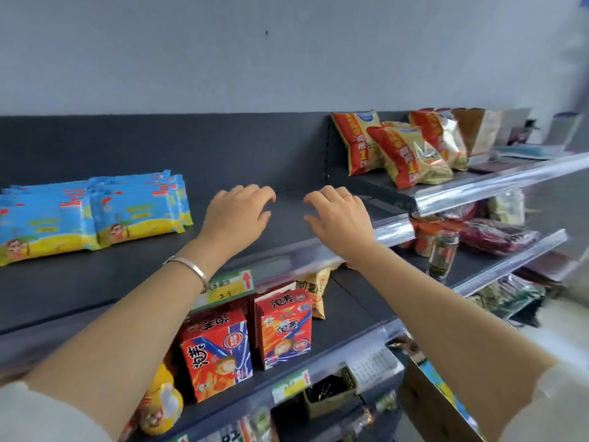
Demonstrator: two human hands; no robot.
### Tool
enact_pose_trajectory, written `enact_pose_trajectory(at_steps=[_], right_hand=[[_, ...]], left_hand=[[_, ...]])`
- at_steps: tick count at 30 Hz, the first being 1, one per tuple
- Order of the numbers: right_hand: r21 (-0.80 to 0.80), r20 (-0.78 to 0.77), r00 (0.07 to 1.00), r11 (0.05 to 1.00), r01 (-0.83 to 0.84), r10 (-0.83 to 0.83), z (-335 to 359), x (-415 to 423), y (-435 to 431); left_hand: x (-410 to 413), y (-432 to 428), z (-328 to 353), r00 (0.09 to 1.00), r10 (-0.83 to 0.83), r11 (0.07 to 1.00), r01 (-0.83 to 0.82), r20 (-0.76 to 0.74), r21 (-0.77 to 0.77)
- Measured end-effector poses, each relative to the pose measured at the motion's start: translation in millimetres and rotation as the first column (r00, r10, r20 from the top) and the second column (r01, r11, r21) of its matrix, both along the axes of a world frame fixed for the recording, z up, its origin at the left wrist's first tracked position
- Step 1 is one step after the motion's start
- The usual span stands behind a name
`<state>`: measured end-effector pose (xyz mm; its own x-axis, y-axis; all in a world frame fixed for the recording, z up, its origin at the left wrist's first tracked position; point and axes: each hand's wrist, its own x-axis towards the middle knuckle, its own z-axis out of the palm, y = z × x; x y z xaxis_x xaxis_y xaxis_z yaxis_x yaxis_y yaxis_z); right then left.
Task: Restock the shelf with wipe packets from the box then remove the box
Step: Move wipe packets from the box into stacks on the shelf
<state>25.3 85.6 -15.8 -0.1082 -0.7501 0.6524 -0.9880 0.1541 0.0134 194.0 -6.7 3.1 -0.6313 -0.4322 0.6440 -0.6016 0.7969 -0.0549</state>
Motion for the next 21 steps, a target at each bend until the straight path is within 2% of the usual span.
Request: enact_pose_trajectory(at_steps=[6, 11, 16, 21], right_hand=[[0.131, 0.035, 0.983, 0.976, 0.176, -0.182, -36, -106, 114], [0.287, 0.091, 0.949, 0.920, 0.266, -0.303, -81, -175, 190], [0.447, 0.130, 0.902, 0.836, 0.318, -0.412, -128, -225, 239], [0.617, 0.190, 0.819, 0.715, 0.330, -0.542, -177, -265, 261]], left_hand=[[-120, 91, -35, 0.985, -0.154, 0.988, 0.156, 0.080, -0.019], [-203, 156, -80, 0.944, -0.261, 0.963, 0.240, 0.202, 0.124], [-268, 190, -127, 0.841, -0.391, 0.916, 0.316, 0.375, 0.245], [-322, 198, -170, 0.718, -0.511, 0.853, 0.355, 0.473, 0.382]])
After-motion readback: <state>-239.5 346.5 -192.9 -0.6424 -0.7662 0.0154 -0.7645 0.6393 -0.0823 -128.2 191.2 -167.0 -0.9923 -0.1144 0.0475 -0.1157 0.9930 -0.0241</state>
